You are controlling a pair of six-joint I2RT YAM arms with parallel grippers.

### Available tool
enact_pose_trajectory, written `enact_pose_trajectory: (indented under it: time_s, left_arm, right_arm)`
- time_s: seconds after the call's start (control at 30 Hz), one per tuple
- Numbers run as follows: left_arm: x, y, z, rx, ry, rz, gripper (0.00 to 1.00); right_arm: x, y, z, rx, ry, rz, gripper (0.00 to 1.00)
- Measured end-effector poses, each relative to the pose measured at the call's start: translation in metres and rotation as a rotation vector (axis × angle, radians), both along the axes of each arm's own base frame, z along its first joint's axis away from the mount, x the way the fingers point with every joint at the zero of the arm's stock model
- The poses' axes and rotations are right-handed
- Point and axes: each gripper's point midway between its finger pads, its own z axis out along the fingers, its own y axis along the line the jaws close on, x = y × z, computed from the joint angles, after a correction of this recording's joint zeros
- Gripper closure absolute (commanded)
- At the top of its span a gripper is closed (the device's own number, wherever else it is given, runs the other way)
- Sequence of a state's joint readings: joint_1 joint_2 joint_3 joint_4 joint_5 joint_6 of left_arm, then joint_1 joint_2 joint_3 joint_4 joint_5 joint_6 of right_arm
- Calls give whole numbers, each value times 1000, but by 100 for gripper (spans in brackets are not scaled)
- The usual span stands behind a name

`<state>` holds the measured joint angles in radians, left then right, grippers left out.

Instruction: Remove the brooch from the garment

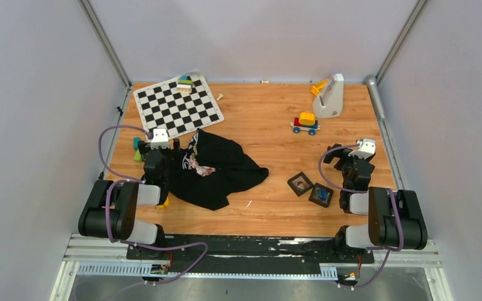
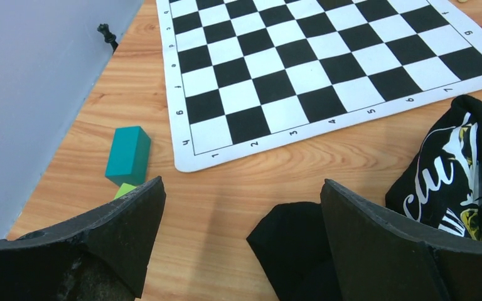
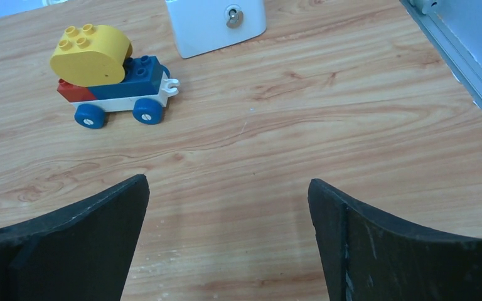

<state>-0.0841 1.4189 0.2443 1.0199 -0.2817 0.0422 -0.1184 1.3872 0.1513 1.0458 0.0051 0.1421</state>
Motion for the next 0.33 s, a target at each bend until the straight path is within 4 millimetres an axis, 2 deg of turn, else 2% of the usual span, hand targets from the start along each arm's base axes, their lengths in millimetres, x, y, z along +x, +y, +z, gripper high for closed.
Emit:
enact_pose_trajectory:
  time_s: [0.33]
  left_arm:
    - [1,0,1,-3,-3,-2,0]
  right_arm:
    - [10,19,8,-16,-3,124,0]
